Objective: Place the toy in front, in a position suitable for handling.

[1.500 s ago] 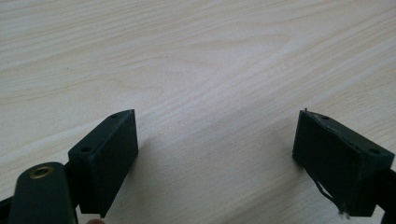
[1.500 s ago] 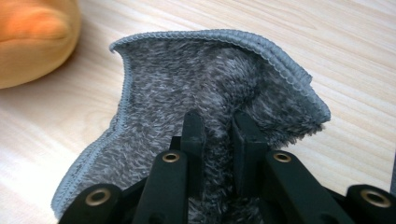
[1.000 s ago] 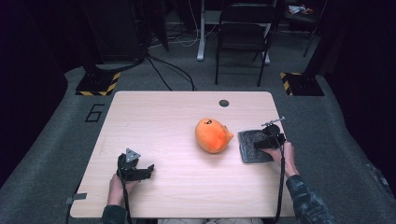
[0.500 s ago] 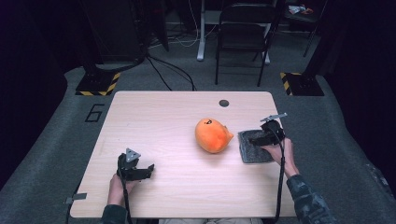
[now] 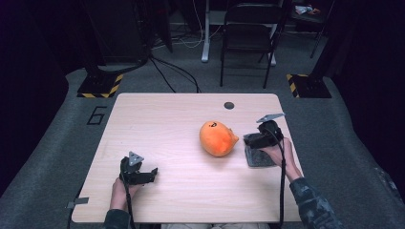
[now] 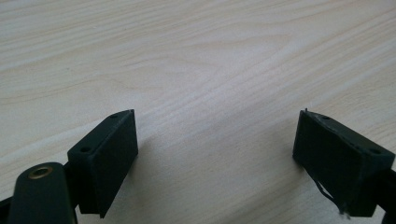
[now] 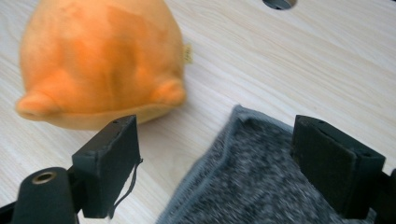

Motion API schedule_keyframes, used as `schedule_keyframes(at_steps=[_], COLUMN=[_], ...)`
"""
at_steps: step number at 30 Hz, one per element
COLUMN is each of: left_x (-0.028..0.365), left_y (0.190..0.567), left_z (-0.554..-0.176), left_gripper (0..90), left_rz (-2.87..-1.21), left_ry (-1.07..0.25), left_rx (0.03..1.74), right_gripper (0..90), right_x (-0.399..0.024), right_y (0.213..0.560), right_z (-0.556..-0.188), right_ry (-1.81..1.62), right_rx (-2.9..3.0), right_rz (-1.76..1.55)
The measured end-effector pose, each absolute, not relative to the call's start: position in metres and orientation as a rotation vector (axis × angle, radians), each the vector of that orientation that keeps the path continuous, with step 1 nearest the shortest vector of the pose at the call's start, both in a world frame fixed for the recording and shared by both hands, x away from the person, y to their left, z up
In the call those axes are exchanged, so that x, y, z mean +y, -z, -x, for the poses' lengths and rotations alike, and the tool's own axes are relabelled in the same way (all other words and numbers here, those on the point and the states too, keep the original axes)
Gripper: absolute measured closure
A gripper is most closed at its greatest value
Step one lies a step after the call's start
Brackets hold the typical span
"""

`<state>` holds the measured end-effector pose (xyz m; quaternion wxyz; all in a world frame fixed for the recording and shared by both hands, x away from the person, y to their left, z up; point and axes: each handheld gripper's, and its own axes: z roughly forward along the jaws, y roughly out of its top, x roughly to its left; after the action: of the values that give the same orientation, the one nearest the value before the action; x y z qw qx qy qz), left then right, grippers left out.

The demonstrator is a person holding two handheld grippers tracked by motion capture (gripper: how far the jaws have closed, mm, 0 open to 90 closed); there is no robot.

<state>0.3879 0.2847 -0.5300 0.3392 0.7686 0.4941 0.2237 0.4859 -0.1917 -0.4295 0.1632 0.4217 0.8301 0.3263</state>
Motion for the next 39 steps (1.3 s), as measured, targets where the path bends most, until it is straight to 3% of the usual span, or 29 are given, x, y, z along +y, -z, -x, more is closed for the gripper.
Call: schedule_keyframes(at_steps=[24, 30, 32, 36, 39], left_x=[0.284, 0.284, 0.284, 0.285, 0.284], left_y=[0.530, 0.530, 0.530, 0.530, 0.530], left_z=[-0.389, -0.389, -0.389, -0.389, -0.389], left_gripper=[13.5, 13.5, 13.5, 13.5, 13.5], left_rz=[-2.002, -1.997, -2.002, -2.003, -2.002], left_ry=[-0.579, -0.584, -0.580, -0.579, -0.580], left_rx=[1.285, 1.283, 1.285, 1.285, 1.285], right_gripper=[25.1, 35.6, 46.0, 53.1, 65.6], right_x=[-0.129, -0.121, -0.117, -0.114, -0.110], right_y=[0.422, 0.424, 0.429, 0.434, 0.441], right_z=[-0.507, -0.514, -0.516, -0.517, -0.515], right_ry=[-0.964, -0.963, -0.955, -0.942, -0.941], right_rx=[2.491, 2.532, 2.568, 2.602, 2.610], right_rz=[-1.009, -0.982, -0.981, -0.980, -0.972])
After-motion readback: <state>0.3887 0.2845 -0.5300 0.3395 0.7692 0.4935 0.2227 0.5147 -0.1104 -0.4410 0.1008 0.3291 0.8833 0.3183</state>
